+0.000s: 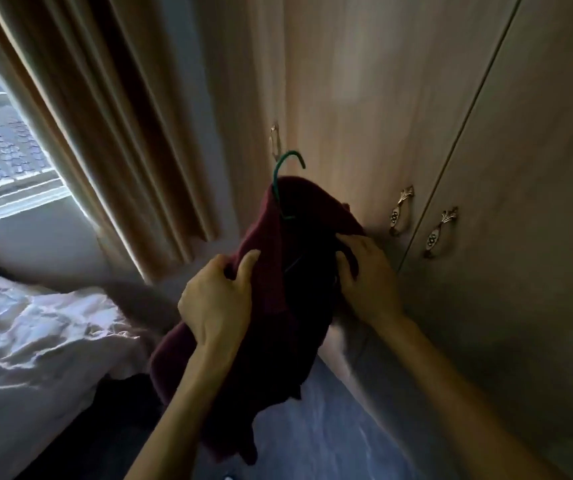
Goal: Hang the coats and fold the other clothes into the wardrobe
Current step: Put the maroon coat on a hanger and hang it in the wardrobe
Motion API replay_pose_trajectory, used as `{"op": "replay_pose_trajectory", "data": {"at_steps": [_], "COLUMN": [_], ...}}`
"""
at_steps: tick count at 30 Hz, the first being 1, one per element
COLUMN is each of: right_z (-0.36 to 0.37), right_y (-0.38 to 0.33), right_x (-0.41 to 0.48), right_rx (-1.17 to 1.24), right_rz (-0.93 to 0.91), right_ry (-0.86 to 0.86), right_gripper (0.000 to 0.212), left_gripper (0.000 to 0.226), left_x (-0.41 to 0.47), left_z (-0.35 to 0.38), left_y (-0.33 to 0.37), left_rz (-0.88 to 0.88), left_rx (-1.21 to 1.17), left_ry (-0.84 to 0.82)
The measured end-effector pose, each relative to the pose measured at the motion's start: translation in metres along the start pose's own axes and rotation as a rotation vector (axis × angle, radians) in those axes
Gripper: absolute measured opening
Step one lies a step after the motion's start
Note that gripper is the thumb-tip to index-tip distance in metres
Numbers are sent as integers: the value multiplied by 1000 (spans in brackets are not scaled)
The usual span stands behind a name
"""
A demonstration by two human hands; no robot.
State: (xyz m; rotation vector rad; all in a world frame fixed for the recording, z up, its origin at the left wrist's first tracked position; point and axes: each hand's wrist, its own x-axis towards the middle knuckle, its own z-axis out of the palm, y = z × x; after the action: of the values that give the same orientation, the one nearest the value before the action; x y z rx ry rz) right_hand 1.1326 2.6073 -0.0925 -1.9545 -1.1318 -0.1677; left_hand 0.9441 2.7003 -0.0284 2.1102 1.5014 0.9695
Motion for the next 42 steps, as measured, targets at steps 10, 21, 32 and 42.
{"op": "replay_pose_trajectory", "data": {"at_steps": [10, 21, 32, 42], "right_z": [-25, -18, -9, 5], "right_y": [27, 70, 36, -67], "right_x": [15, 44, 27, -94], "right_rx": [-670, -592, -619, -370], "right_rz": [585, 879, 849, 1030], "right_ry": [242, 459, 507, 454], "right_gripper": [30, 48, 36, 21], "left_gripper": [52, 50, 57, 54], "left_x": [61, 112, 126, 146], "left_z": [34, 55, 49, -5], "left_y": [-11, -19, -38, -81], "left_rz": [164, 203, 253, 442], "left_rx": [-144, -132, -233, -279], "left_ry": [-372, -429, -512, -628]}}
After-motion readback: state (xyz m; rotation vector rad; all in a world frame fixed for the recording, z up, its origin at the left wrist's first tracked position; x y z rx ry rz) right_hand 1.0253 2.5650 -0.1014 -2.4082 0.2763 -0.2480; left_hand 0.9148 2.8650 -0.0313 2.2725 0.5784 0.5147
